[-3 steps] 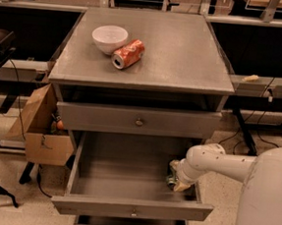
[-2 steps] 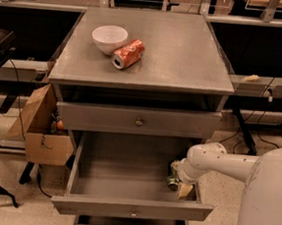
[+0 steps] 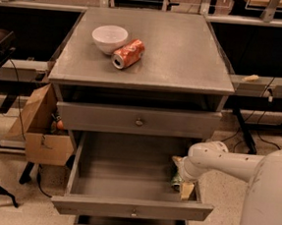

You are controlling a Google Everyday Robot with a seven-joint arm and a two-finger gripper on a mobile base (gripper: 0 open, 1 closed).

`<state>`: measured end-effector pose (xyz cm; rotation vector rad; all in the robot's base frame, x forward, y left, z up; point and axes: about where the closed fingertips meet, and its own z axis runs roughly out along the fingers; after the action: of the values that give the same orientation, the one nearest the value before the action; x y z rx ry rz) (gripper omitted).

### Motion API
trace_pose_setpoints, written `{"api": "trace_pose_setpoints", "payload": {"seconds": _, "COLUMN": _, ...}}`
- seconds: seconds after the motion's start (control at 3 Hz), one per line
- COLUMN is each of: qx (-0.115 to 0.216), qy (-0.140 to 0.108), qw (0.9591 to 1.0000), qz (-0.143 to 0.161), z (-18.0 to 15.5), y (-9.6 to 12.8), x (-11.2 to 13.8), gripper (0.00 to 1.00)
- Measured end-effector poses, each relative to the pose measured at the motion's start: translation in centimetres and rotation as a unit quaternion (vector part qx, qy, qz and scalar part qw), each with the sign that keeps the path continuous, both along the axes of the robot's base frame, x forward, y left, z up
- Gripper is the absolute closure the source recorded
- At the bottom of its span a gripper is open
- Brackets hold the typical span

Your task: Pick green can from middle drawer and place on counter

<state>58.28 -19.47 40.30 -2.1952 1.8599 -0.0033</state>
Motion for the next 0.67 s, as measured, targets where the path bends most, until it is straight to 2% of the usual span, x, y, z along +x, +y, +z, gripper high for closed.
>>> {"api": "trace_pose_setpoints", "payload": {"seconds": 0.33, "qx": 0.004, "qy": -0.013, "qw": 0.9999, "qz": -0.006, "z": 1.00, "y": 0.09, "x": 0.84, "gripper": 0.00}}
{"api": "trace_pose_setpoints", "payload": {"seconds": 0.67, "qx": 0.004, "qy": -0.013, "qw": 0.9999, "qz": -0.006, "z": 1.00, "y": 0.09, "x": 0.85, "gripper": 0.00}}
